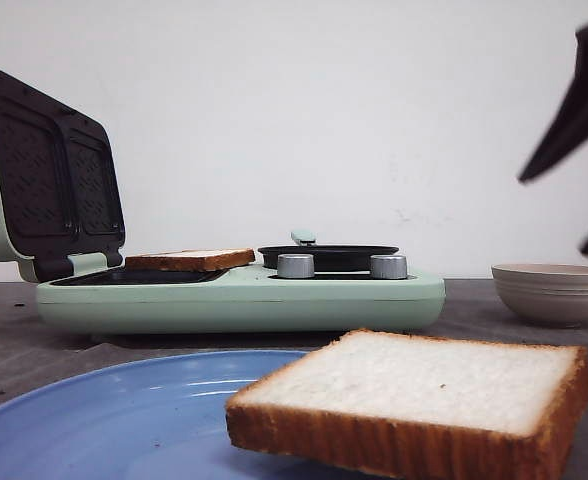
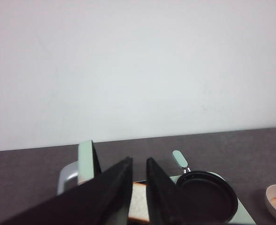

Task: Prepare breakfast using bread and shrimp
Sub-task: 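Grasp the other bread slice on the plate with the right gripper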

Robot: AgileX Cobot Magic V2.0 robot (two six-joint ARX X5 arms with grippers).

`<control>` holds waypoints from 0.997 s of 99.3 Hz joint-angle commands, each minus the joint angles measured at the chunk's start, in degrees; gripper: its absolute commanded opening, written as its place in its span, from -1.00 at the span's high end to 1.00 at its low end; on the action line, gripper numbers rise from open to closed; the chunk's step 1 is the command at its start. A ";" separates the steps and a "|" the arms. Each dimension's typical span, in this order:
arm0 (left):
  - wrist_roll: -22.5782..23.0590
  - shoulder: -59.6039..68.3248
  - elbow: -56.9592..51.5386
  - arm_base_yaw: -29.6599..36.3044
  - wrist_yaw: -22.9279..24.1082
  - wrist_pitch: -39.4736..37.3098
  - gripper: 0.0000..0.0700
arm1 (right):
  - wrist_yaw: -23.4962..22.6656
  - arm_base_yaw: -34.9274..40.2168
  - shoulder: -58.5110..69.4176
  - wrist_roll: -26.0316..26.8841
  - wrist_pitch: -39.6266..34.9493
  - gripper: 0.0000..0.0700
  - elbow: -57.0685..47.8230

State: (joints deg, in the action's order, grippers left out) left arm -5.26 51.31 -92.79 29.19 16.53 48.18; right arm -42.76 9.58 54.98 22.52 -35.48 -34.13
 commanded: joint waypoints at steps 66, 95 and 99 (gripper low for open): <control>0.24 -7.56 3.30 1.40 -1.40 5.01 1.00 | -0.74 8.35 17.90 -9.09 -3.93 -0.32 -0.79; 0.24 -8.02 3.30 1.64 -3.08 4.98 1.00 | -0.94 8.35 22.58 -8.74 0.50 -0.27 -0.79; 0.26 -8.02 3.30 1.64 -3.08 4.98 1.00 | -0.98 8.35 22.62 -8.44 0.61 -0.13 -0.79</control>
State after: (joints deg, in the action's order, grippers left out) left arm -5.28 43.05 -88.71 30.52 13.54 53.78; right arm -43.35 17.63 76.86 14.37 -35.27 -34.13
